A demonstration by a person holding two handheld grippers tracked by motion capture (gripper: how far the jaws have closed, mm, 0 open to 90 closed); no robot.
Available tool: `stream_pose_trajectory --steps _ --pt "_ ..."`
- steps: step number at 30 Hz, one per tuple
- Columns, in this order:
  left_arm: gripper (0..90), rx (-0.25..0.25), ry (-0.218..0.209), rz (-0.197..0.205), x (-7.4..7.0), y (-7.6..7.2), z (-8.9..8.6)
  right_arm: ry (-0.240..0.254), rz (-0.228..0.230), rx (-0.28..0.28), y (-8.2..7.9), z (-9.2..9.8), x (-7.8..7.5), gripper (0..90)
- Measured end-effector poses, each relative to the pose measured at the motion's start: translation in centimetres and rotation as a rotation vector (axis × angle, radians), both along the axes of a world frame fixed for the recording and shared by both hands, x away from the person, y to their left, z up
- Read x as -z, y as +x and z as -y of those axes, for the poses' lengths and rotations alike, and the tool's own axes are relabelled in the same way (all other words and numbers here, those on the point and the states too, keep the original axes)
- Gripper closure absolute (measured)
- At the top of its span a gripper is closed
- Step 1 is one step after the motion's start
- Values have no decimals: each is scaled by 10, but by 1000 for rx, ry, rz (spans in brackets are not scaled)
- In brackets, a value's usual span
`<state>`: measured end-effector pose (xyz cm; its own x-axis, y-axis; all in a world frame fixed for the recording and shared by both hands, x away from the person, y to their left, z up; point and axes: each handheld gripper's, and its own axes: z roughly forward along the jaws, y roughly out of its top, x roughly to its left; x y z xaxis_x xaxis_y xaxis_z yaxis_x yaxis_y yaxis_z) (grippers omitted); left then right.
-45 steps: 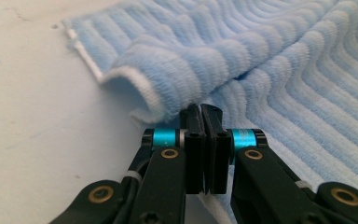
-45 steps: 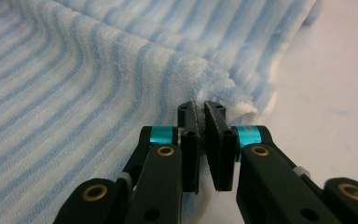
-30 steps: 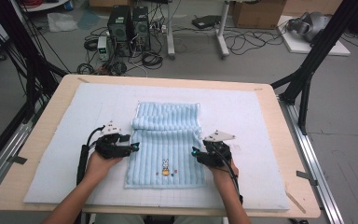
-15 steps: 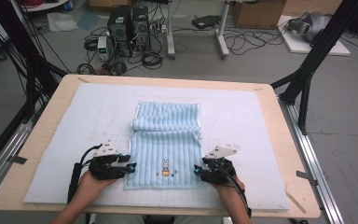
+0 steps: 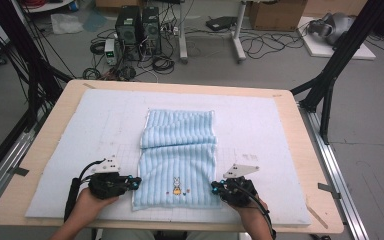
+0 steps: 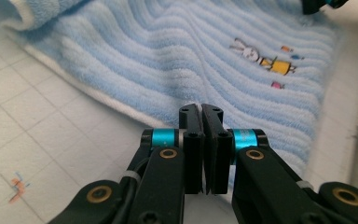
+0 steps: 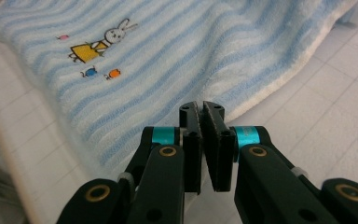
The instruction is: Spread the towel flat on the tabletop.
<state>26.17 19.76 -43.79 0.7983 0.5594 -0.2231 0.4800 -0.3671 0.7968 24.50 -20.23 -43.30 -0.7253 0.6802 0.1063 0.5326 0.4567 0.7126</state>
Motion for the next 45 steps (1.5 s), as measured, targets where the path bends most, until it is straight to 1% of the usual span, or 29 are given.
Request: stream_pose_trajectory --steps 2,5,7,9,11,15,17,18,20,21,22,23,24,25,26,28,29,30,32,33,36,38,39,40,41,42,43,44,45 --pt "869 17 -15 -15 -2 -3 -3 0 -1 -13 -6 1 -3 859" --pt "869 42 -24 -34 -4 -8 -5 4 -4 -28 -14 2 -9 860" --pt "871 80 -27 -59 -5 -11 -7 4 -10 -43 -19 2 -12 860" --pt "872 114 -39 -71 -7 -17 -9 12 -31 -67 -26 1 -16 860" --pt "872 143 -73 -83 -11 -22 -12 34 -40 -93 -33 0 -22 859" --pt "872 187 -138 -84 -22 -30 -19 51 -30 -128 -47 -1 -38 858" --pt "872 201 -154 -80 -26 -33 -23 52 -23 -139 -52 -1 -45 858" --pt "871 203 -162 -80 -27 -33 -25 54 -20 -139 -54 0 -48 856" --pt "871 186 -166 -71 -27 -32 -26 59 -7 -130 -56 2 -52 848" --pt "867 169 -159 -69 -25 -31 -26 58 -15 -122 -56 2 -52 830" --pt "858 144 -151 -61 -23 -29 -25 48 -11 -112 -53 2 -50 816" --pt "818 120 -132 -43 -21 -26 -23 33 -17 -103 -50 2 -46 792" --pt "739 77 -107 -33 -19 -23 -21 17 -18 -84 -46 2 -41 749" --pt "651 42 -87 -16 -17 -19 -18 4 -24 -59 -42 2 -36 733" --pt "579 0 -71 1 -15 -15 -16 2 -31 -47 -37 2 -31 712" --pt "497 -67 -61 17 -13 -6 -13 -6 -24 -17 -28 2 -23 676" --pt "459 -94 -59 37 -13 -2 -11 -6 -22 -4 -23 1 -20 654" --pt "450 -113 -58 52 -13 2 -10 -13 -11 9 -19 0 -18 648" --pt "448 -155 -48 71 -13 11 -6 -22 3 31 -10 -4 -13 594" --pt "448 -168 -40 69 -12 15 -3 -34 15 43 -4 -6 -10 558" --pt "450 -192 29 58 -2 31 9 -62 43 94 11 -12 -1 493" --pt "451 -201 84 43 5 40 17 -83 57 118 20 -16 4 491" --pt "459 -197 123 41 9 44 21 -93 62 129 24 -17 6 510" --pt "473 -203 144 60 11 45 25 -101 60 139 28 -17 8 551" --pt "507 -214 166 86 10 45 28 -81 51 131 31 -17 10 633" --pt "584 -202 182 106 10 46 30 -64 44 126 33 -17 10 719" --pt "705 -186 181 112 10 46 32 -61 44 115 35 -18 10 804" --pt "860 -179 200 127 10 47 35 -53 37 105 36 -19 10 850" --pt "864 -190 217 130 8 49 37 -71 47 102 37 -21 9 855"
